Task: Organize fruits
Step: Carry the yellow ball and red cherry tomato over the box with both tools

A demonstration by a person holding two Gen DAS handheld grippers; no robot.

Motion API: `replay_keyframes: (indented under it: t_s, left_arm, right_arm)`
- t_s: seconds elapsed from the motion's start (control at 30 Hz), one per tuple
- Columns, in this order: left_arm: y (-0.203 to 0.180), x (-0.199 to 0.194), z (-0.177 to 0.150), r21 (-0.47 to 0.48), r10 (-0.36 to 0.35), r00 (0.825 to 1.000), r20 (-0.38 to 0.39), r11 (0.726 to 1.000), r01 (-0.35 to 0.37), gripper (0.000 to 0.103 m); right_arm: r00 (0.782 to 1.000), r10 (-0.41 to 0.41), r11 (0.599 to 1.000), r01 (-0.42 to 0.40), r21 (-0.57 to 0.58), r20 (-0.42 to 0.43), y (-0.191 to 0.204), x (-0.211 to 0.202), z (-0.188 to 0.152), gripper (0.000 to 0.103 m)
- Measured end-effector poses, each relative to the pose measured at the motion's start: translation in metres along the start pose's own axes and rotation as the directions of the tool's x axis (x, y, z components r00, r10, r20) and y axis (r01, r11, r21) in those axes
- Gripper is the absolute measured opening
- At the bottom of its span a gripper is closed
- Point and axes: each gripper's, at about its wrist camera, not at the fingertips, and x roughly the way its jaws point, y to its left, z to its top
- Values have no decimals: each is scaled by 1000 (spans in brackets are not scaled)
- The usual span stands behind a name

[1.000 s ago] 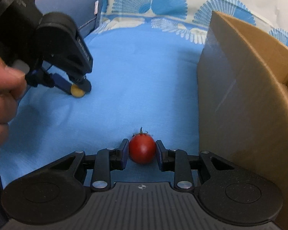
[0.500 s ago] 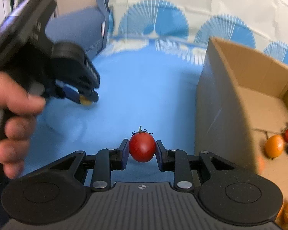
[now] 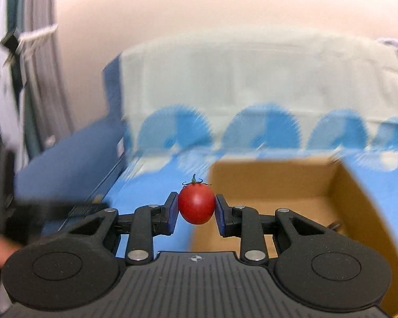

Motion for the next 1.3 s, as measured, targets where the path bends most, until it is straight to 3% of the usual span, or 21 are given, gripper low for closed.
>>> replay_keyframes:
  t_s: [0.17,0.33,0.4,0.67,0.9,1.3]
  left_arm:
    - [-14,-10,-1,3,-9,1000,7,1000,9,28]
    - [-28,-10,-3,53,-13,1000,7,999,13,28]
    - [-30,-10,-4,45,-31,1000,4,999,31,28]
    - [-45,-3,-14,77,-69,997,24,995,67,28]
    - [-53,15,-16,55,-93,996,-7,994,93,28]
    - [-62,26,-15,47,-166,986,6,985,165,28]
  right_arm:
    - [991,-107,994,105,37,76,-68,-21,18,30]
    - [990,-141,973,134,186,27,-110,-13,-2,30]
    - [990,-132,977,120,177,57,-111,-13,-3,30]
    - [988,-149,985,145,99,34,-107,-14,-14,30]
    - [988,-154,988,155,-6,32,-97,-11,-16,30]
    - [983,-186,982,186,-41,-3,-104,-1,-17,30]
